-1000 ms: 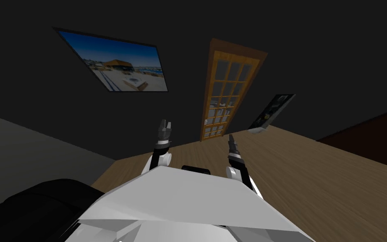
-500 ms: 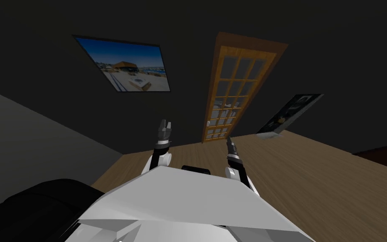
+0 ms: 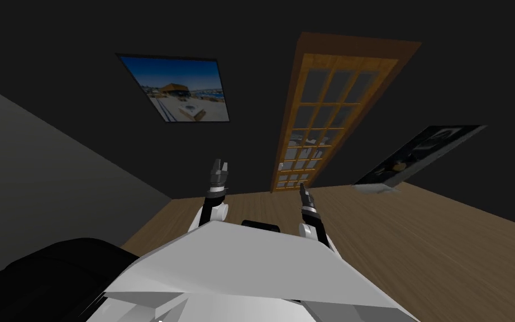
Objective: Pull the door open
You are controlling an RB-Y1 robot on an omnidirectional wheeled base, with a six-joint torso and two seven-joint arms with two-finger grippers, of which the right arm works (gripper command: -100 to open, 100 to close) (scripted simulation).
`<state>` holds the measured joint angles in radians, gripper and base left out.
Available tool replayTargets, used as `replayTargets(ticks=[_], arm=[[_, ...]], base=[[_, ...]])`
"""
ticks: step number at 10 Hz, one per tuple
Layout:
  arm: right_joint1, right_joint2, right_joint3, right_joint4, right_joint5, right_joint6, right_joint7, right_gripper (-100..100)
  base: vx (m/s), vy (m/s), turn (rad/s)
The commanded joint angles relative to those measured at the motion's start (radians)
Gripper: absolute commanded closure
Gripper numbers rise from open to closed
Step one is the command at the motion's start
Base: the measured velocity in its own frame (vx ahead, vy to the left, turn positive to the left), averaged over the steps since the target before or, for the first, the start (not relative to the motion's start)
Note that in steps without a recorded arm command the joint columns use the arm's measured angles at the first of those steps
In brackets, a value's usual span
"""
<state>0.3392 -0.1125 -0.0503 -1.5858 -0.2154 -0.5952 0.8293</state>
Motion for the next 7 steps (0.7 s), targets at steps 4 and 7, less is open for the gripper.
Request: replayTargets(ticks=[4, 7], arm=[[-0.026, -0.005, 0.002, 0.102, -0.015, -0.034, 0.124, -100], [-0.043, -0.009, 0.003, 0.166, -0.025, -0.054, 0.201, -100]], base=[[0.082, -0.065, 0.167], [0.072, -0.074, 0.161]])
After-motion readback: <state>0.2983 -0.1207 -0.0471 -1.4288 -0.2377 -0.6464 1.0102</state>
